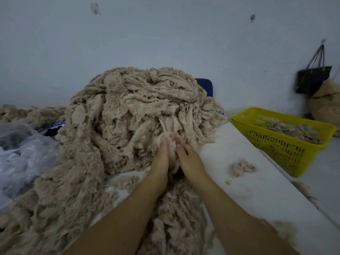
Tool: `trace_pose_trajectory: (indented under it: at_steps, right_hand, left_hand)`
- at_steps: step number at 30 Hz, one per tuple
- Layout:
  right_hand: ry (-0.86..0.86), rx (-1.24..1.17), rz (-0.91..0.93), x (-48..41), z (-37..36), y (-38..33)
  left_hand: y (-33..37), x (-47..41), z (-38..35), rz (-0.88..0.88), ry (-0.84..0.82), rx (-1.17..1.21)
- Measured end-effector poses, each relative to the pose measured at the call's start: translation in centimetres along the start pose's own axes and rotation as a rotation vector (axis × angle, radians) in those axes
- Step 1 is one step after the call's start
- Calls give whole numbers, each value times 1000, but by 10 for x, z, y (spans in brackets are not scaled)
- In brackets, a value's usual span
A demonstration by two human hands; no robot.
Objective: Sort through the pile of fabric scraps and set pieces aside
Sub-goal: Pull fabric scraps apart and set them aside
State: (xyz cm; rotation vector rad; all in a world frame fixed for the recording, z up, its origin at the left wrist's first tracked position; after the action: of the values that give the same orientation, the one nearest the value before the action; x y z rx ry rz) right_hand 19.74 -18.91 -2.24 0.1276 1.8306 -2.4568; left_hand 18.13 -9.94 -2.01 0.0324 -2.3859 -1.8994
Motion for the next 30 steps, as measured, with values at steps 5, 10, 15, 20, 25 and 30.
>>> trace_pose_trajectory:
  at_steps: [5, 10, 15, 20, 25, 30]
  right_hand:
    - [-156, 100, 113, 20, -24, -18]
    - [-64, 14, 112, 32, -13, -16]
    - [-21, -239, 21, 41, -1, -7]
    - [37, -310, -38, 38, 0, -2]
    - [21, -355, -39, 37, -6, 0]
    - [38, -286, 19, 36, -7, 1]
  left_hand:
    - [35, 14, 24, -44, -24, 225]
    - [39, 27, 62, -30, -46, 544]
    - [7, 30, 100, 14, -7, 650]
    - [6, 34, 103, -67, 77, 126]
    - [-7, 49, 82, -1, -2, -287]
    - [-7, 47, 87, -29, 63, -217]
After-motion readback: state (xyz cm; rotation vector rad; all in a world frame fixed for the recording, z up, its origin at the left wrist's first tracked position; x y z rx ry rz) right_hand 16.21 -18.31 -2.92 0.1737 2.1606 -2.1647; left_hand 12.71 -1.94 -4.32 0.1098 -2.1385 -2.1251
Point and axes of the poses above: each hand's wrist, its own x-axis away from the middle knuckle, its own z-axis out of the back of the hand, y = z × x, the point moved 7 cm from there along -x, towards the middle knuckle
